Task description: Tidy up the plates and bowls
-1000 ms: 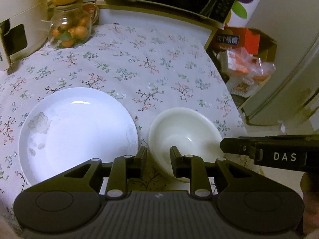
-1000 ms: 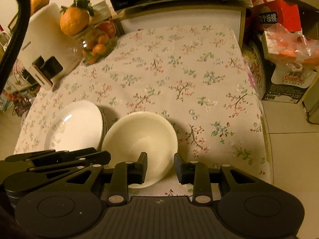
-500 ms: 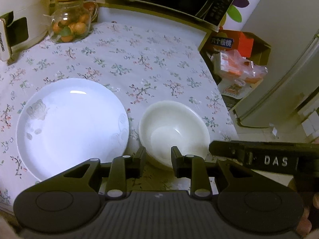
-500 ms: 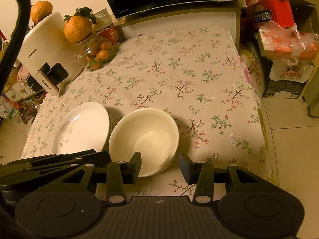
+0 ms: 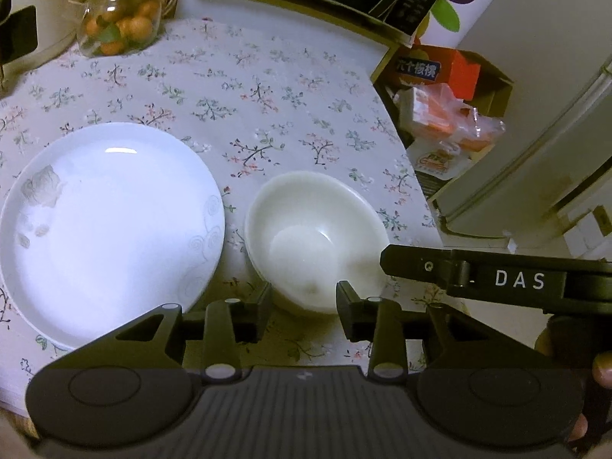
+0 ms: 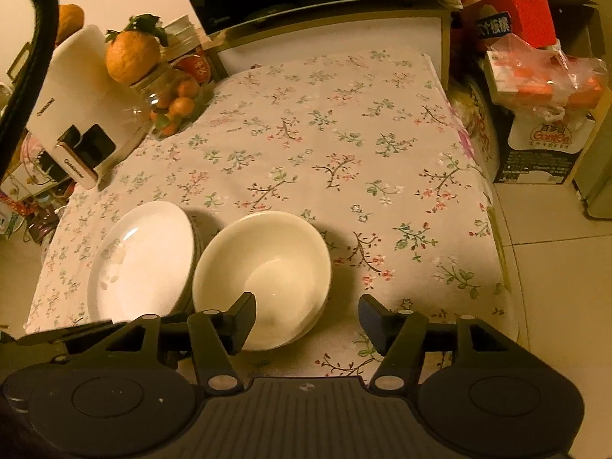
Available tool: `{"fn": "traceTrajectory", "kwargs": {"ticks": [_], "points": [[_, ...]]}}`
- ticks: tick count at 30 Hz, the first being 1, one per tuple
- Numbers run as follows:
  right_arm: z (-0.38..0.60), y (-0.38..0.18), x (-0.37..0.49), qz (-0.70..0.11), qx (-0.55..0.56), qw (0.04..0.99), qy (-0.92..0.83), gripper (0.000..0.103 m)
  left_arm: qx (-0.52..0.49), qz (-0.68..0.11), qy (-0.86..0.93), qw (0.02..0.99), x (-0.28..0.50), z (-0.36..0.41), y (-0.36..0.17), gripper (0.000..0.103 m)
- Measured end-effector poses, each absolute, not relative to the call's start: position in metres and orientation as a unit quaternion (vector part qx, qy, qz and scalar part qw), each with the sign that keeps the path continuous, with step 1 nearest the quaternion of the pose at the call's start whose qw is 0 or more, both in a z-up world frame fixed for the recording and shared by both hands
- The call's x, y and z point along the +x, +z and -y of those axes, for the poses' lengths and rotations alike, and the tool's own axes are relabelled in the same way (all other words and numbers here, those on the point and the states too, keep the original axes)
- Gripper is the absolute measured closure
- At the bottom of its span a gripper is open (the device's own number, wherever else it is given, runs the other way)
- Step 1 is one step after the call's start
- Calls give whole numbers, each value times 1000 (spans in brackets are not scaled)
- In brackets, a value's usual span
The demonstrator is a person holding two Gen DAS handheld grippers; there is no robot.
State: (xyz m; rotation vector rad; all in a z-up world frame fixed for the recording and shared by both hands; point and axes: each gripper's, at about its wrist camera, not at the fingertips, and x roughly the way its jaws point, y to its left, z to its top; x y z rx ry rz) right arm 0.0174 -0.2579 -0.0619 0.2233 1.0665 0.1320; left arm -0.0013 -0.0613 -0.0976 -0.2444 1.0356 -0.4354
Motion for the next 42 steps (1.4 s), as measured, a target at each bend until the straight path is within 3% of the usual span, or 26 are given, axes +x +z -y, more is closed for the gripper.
{"fn": "traceTrajectory", "kwargs": {"ticks": [21, 34, 37, 41, 42], "points": [[265, -85, 30, -529, 155, 834, 38, 43, -156, -505, -186, 828, 16, 56, -109, 68], [260, -98, 35, -537, 145, 831, 24, 49, -155, -495, -168, 838, 26, 59, -118, 68], [258, -104, 37, -541, 144, 829, 23, 56, -146, -492, -168, 842, 25, 61, -118, 68], [251, -110, 40, -547, 137, 825, 31, 85, -140, -491, -165, 844, 26, 62, -119, 74], [249, -109, 40, -546, 131, 827, 30, 85, -139, -491, -165, 844, 27, 62, -119, 77]]}}
